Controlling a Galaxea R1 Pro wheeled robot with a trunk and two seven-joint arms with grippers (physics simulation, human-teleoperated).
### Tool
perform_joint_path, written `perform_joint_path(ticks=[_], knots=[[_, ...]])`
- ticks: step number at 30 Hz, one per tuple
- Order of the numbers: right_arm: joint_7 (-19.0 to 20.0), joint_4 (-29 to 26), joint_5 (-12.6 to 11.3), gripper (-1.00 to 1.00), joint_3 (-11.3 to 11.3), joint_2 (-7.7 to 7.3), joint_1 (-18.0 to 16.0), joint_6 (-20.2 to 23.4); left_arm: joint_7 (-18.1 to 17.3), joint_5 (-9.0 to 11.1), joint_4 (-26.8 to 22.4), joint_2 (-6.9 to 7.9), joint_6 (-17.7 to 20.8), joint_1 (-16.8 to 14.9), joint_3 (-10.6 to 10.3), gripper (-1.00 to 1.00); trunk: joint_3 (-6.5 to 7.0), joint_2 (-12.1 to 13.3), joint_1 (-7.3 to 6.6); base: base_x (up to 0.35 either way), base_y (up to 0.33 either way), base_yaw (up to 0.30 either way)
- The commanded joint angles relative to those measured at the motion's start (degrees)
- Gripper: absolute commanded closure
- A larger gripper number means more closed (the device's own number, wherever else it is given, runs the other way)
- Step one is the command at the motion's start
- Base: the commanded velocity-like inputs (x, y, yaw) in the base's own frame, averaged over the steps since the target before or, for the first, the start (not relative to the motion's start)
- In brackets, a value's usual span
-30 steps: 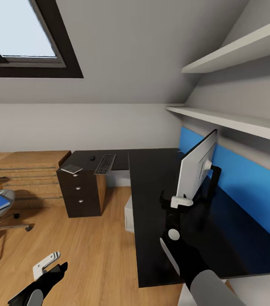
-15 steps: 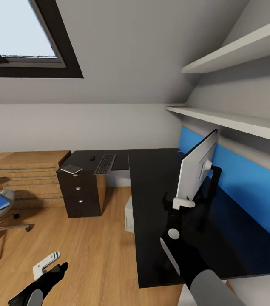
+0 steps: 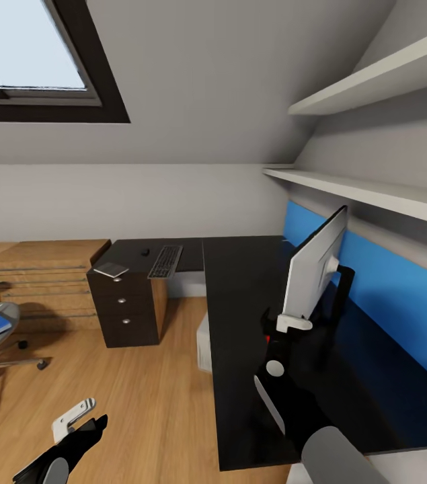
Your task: In the bedroom, organize the workspace by keeping the computer under the desk, ensuring the monitor is on the desk, placing the keyboard on the desk next to the monitor, placing the mouse on the desk next to the keyboard, moving the folder from the swivel chair onto the desk next to the mouse, stacking the notebook on top of the folder with the pen on top of the notebook, and positioning the swivel chair next to the desk.
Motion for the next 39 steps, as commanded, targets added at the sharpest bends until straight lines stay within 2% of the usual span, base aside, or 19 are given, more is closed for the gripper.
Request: perform_joint_path(ticks=[1, 10, 14, 18, 39], knots=[[-0.3, 0.1, 0.0, -1.00, 0.1, -0.02, -0.1, -0.1, 0.4, 0.6, -0.1, -0.02, 0.2, 0.0, 0.1, -1.00, -0.07, 0.0, 0.03, 0.197, 0.000, 0.000], [-0.6, 0.1, 0.0, -1.00, 0.0, -0.04, -0.1, 0.9, 0.4, 0.7, 0.0, -0.03, 0.2, 0.0, 0.1, -1.00, -0.07, 0.0, 0.03, 0.031, 0.000, 0.000], [-0.6, 0.1, 0.0, -1.00, -0.1, -0.04, -0.1, 5.2, 0.4, 0.7, 0.0, -0.04, 0.2, 0.0, 0.1, -1.00, -0.07, 0.0, 0.03, 0.001, 0.000, 0.000], [-1.4, 0.0, 0.0, -1.00, -0.5, -0.11, -0.2, 6.9, 0.4, 0.7, 0.0, -0.04, 0.2, -0.1, 0.1, -1.00, -0.07, 0.0, 0.03, -0.078, -0.079, 0.000], [-1.9, 0.1, 0.0, -1.00, -1.0, -0.22, -0.2, 7.2, 0.4, 0.6, 1.0, -0.04, 0.2, -0.1, 0.0, -1.00, -0.07, 0.0, 0.03, -0.219, -0.193, 0.000]])
